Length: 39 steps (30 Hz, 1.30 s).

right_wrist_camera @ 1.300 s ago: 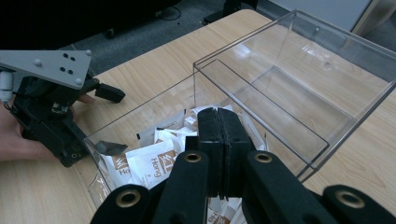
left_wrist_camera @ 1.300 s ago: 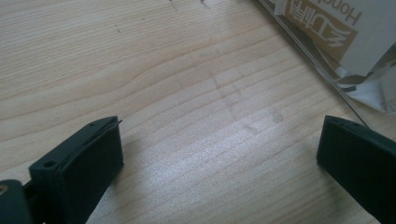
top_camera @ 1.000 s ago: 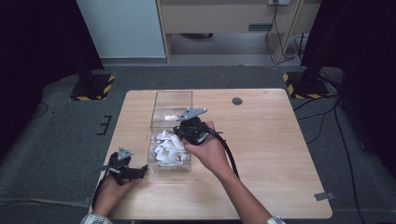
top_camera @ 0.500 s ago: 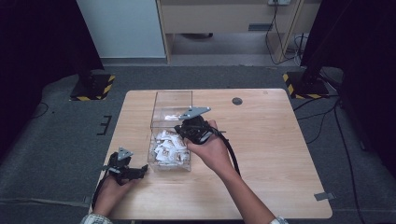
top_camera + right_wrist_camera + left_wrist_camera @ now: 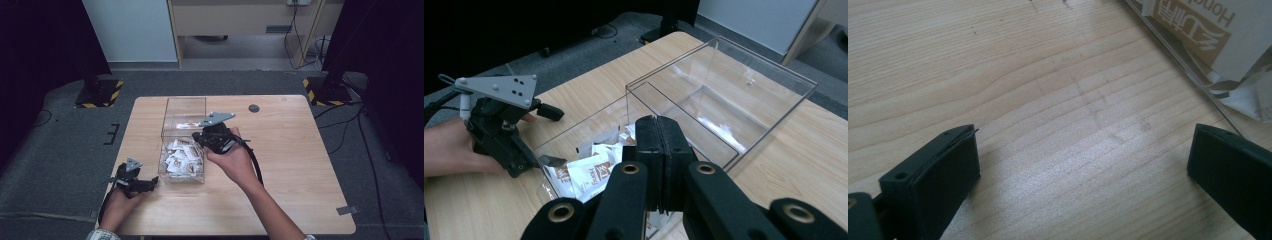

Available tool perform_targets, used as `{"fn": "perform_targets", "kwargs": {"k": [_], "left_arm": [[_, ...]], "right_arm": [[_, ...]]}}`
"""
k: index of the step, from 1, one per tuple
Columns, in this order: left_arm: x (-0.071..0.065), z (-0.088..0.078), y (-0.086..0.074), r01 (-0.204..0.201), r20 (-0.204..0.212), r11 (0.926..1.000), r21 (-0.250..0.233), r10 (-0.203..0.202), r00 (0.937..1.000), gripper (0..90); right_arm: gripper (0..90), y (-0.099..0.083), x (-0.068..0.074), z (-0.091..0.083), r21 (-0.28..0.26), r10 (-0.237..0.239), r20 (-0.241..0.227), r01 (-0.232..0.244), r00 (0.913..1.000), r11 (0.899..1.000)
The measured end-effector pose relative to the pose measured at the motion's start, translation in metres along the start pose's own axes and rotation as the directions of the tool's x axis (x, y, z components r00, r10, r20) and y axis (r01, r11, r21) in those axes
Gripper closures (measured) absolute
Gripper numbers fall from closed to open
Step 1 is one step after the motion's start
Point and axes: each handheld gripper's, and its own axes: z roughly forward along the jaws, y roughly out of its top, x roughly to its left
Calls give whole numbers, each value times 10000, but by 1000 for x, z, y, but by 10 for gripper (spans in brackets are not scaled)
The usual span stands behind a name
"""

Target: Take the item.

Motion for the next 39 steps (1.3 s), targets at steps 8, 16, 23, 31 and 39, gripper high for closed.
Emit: {"fn": "perform_targets", "kwargs": {"k": [8, 16, 23, 31, 39], "left_arm": [[0, 0, 0, -50, -95, 10000, 20, 50, 9999, 0], [0, 0, 0, -48, -95, 10000, 19, 48, 9999, 0], [0, 0, 0, -49, -95, 10000, 19, 50, 9999, 0], [0, 0, 0, -50, -97, 10000, 21, 50, 9999, 0], [0, 0, 0, -50, -96, 10000, 20, 50, 9999, 0]], "right_arm": [[893, -9, -9, -12, -86, 65, 249, -63, 9997, 9999], [892, -14, -24, -20, -202, 317, 491, -307, 9983, 9993], [892, -20, -35, -21, -97, 401, 812, -395, 9959, 9992], [890, -27, -46, -19, 66, 403, 1122, -413, 9929, 9991], [890, -37, -59, -17, 85, 677, 1377, -695, 9882, 9975]]}}
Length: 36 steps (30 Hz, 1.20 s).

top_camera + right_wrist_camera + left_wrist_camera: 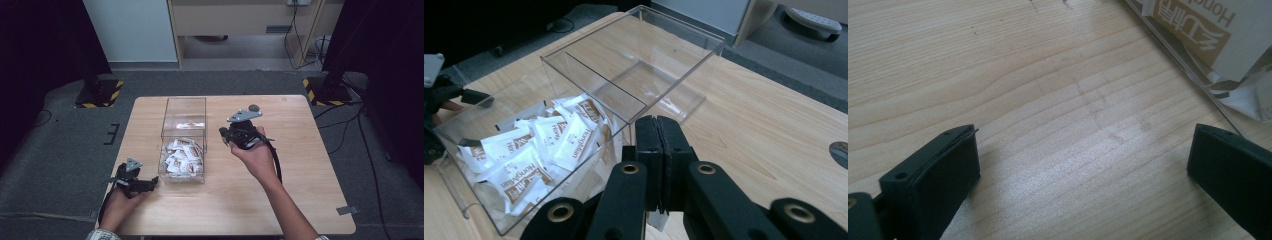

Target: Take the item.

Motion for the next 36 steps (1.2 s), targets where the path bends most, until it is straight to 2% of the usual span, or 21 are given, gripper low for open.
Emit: {"fn": "perform_targets", "kwargs": {"k": [13, 17, 24, 36], "left_arm": [[0, 0, 0, 14, 0, 10000, -7, -14, 10000, 0], [0, 0, 0, 14, 0, 10000, -8, -14, 10000, 0], [0, 0, 0, 0, -1, 10000, 1, 0, 10000, 0], [0, 0, 0, -2, -1, 10000, 0, 2, 10000, 0]], "right_arm": [[890, -11, -16, 1, 85, 178, 260, -180, 9995, 9998], [890, -19, -25, 2, 125, 369, 448, -374, 9983, 9992], [889, -27, -39, 7, 295, 386, 726, -408, 9966, 9987], [888, -52, -67, 16, 606, 959, 1314, -1045, 9867, 9927]]}}
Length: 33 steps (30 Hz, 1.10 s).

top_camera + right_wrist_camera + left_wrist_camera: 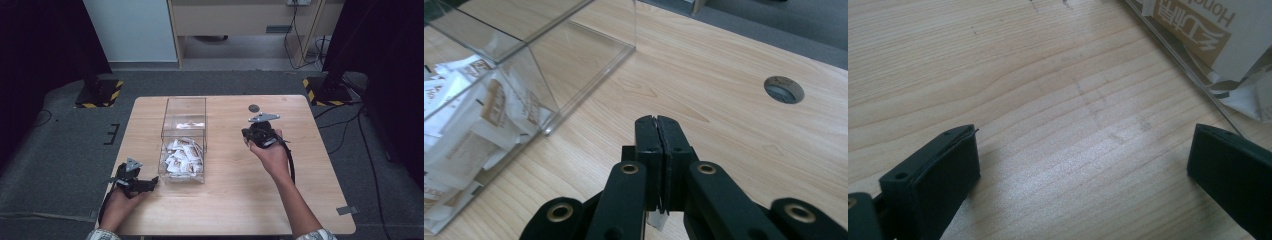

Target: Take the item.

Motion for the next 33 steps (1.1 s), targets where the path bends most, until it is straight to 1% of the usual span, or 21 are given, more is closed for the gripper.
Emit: {"fn": "perform_targets", "kwargs": {"k": [5, 11, 16, 19, 22, 25, 33], "left_arm": [[0, 0, 0, 2, -3, 10000, -1, -2, 10000, 0], [0, 0, 0, 43, -19, 10000, -14, -43, 10000, 0], [0, 0, 0, 42, -21, 10000, -15, -42, 10000, 0], [0, 0, 0, 39, -22, 10000, -15, -39, 10000, 0], [0, 0, 0, 44, -19, 10000, -16, -44, 10000, 0], [0, 0, 0, 43, -20, 10000, -14, -43, 10000, 0], [0, 0, 0, 42, -20, 10000, -14, -42, 10000, 0]], "right_arm": [[888, -7, -11, 4, 15, 183, 157, -183, 9997, 9998], [888, -19, -25, 11, 220, 477, 330, -484, 9983, 9986], [887, -25, -35, 13, 166, 798, 516, -808, 9955, 9966], [887, -26, -40, 13, 151, 885, 607, -896, 9942, 9959], [887, -27, -42, 14, 188, 941, 658, -955, 9934, 9953], [888, -28, -43, 16, 305, 876, 721, -900, 9935, 9955], [885, -33, -44, 24, 581, 1013, 817, -1063, 9915, 9926]]}}
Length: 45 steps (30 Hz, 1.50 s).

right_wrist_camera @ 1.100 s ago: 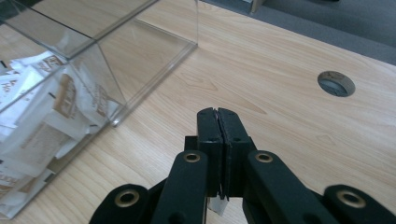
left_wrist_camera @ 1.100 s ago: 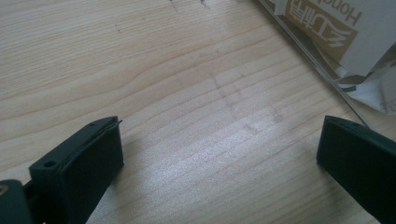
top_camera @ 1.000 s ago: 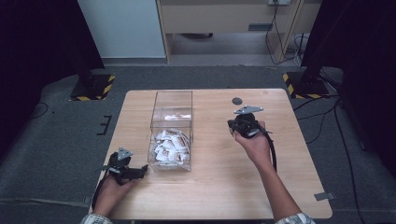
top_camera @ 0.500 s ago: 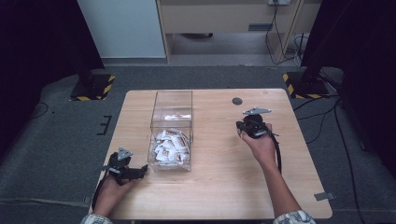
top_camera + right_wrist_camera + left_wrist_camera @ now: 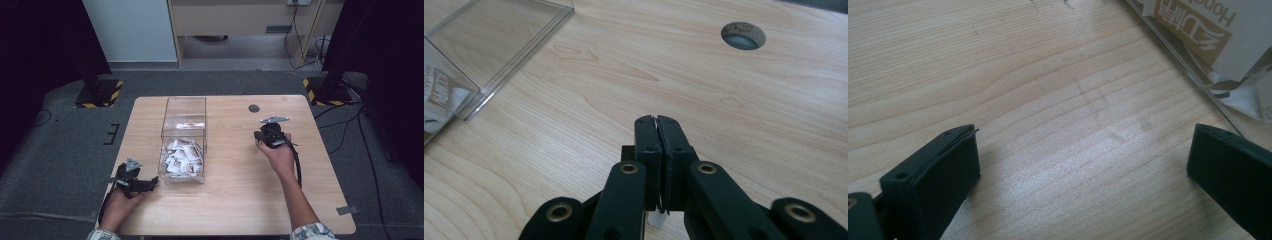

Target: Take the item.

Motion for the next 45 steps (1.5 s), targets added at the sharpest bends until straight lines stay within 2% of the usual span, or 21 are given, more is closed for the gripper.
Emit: {"fn": "perform_targets", "kwargs": {"k": [10, 22, 30, 39, 45], "left_arm": [[0, 0, 0, 1, -1, 10000, -1, -1, 10000, 0], [0, 0, 0, 1, 1, 10000, 1, -1, 10000, 0], [0, 0, 0, 1, -1, 10000, 1, -1, 10000, 0], [0, 0, 0, 2, 1, 10000, 1, -2, 10000, 0], [0, 0, 0, 0, 1, 10000, 2, 0, 10000, 0]], "right_arm": [[878, -4, 4, 11, 248, -35, -21, 35, 10000, 9997], [825, -4, 13, 20, 390, -130, 34, 128, 9999, 9992], [672, -2, 18, 21, 385, -20, 73, 17, 10000, 9993], [545, 2, 20, 13, 98, 207, 3, -207, 9998, 9997], [416, 3, 22, 4, -99, 266, -29, -266, 9996, 9996]]}}
